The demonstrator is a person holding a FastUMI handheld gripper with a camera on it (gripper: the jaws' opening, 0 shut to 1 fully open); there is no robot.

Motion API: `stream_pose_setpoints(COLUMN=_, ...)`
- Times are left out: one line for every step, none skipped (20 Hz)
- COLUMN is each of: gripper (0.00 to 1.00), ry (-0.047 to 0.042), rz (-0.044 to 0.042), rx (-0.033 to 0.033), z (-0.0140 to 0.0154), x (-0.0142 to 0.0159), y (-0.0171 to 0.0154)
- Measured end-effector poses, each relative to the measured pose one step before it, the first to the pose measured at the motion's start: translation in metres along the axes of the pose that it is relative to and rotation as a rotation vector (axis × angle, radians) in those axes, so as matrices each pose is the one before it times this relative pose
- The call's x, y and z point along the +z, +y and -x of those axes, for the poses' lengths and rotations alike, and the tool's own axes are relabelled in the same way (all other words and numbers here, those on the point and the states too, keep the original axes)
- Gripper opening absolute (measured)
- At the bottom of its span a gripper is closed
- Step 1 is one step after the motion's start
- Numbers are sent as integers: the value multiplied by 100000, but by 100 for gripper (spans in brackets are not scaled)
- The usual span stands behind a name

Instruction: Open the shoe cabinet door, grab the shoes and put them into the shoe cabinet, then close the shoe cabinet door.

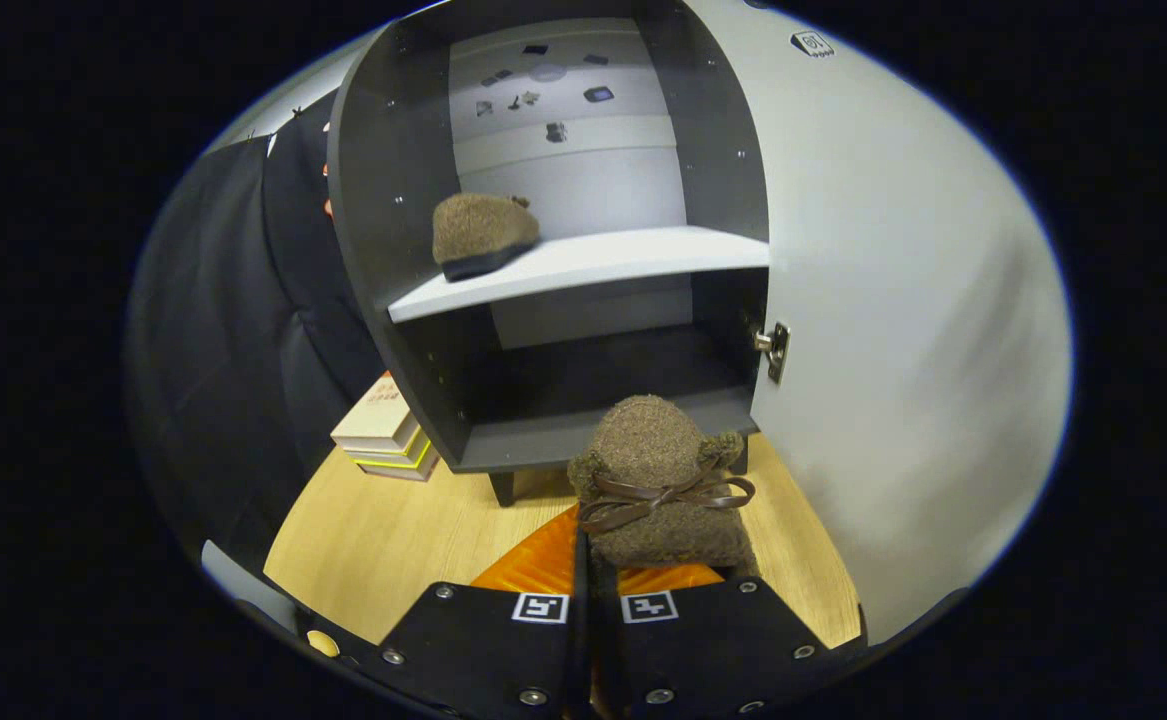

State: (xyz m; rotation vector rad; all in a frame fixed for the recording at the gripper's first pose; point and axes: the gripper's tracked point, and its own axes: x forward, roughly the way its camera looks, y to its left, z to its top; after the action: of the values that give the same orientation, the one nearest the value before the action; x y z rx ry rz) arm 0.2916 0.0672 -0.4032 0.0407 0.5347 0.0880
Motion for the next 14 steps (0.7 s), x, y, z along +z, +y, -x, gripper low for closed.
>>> stream_pose_setpoints(gripper=5, ry=-931, rz=107, rx=161, z=479, x=897, y=21)
stream_pose_setpoints(gripper=5, ry=-931, rz=323, rx=125, z=312, x=993, y=85)
stream_pose_setpoints(gripper=5, ry=-675, rz=618, rx=74, z=210, x=930, y=84)
stream_pose_setpoints(gripper=5, ry=-570, rz=707, rx=-217, z=99, x=902, y=218)
stream_pose_setpoints(gripper=5, ry=-642, rz=647, rx=-255, z=-71, x=855, y=195)
stream_pose_setpoints(gripper=5, ry=-924, rz=57, rx=-505, z=-111, x=1015, y=265)
stream_pose_setpoints(gripper=5, ry=-227, rz=-445, rx=-885, z=-55, x=994, y=270)
stream_pose_setpoints(gripper=5, ry=-658, rz=-971, rx=-663, z=-15, x=953, y=300)
stream_pose_setpoints(gripper=5, ry=-1743, rz=-148, rx=-334, z=-239, x=1134, y=389)
stream_pose_setpoints(gripper=5, ry=-842, rz=878, rx=-319, z=-230, x=774, y=348)
stream_pose_setpoints(gripper=5, ry=-970, rz=1178, rx=-1424, z=-206, x=826, y=103)
stream_pose_setpoints(gripper=5, ry=-1067, rz=1080, rx=-1641, z=-263, x=905, y=162)
stream_pose_setpoints(gripper=5, ry=-1219, rz=856, rx=-874, z=-269, x=998, y=250)
stream_pose_setpoints(gripper=5, ry=-1045, rz=281, rx=-133, z=-308, x=881, y=458)
